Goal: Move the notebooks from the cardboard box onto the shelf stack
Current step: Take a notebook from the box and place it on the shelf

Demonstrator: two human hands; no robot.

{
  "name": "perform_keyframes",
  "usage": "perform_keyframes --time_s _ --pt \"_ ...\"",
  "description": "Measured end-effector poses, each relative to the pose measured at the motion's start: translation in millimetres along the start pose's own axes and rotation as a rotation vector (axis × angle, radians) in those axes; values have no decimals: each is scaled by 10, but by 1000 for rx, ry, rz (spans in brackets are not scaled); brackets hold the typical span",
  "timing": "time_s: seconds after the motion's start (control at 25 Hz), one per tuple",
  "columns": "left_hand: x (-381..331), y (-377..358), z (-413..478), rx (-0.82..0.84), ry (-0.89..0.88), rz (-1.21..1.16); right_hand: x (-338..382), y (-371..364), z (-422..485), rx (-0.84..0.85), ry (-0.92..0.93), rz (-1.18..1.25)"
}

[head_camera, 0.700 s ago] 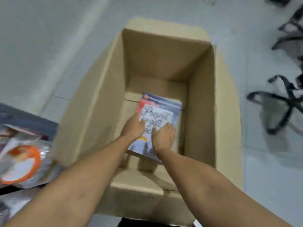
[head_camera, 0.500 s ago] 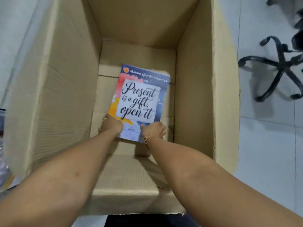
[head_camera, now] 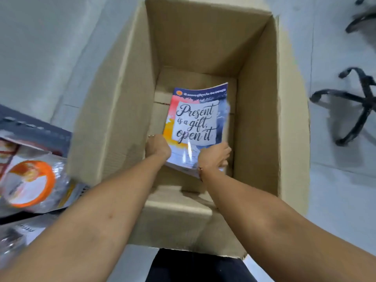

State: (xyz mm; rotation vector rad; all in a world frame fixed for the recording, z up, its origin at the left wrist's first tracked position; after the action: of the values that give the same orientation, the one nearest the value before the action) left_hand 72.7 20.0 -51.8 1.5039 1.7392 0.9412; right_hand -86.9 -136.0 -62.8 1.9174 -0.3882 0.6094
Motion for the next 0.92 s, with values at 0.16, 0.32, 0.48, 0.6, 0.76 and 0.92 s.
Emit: perform_keyframes --time_s 0.16,0.32,0.48,0.6,0.76,0.92 --pt "248 1354 -695 -275 -235 -320 972 792 -453 -110 367 409" --pt "1245 2852 -1974 -853 -416 -643 2174 1638 -1501 -300 912 782" --pt "2620 3864 -3338 -1343 -265 -800 3372 2173 -3002 -246 1355 1109" --pt "3352 4395 -4149 -1455 -71 -840 4098 2500 -4105 -63 1571 1281" --pt "4214 5160 -4155 -1271 150 -921 5139 2690 -5177 230 1848 1018" --pt "4596 5432 -3821 -1038 457 -792 5682 2378 -5778 372 1971 547"
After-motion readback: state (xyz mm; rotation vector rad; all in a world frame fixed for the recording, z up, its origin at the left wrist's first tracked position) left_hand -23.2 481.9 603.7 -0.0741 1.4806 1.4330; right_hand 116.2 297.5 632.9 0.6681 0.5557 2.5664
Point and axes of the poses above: each hand's wrist, its own z-axis towards the middle knuckle, its own y-axis out of the back of the hand, x = y × z, the point moved 9 cm from there along z, towards the middle knuckle, and after that the axes turned 15 degrees about y, right-handed, at the moved point
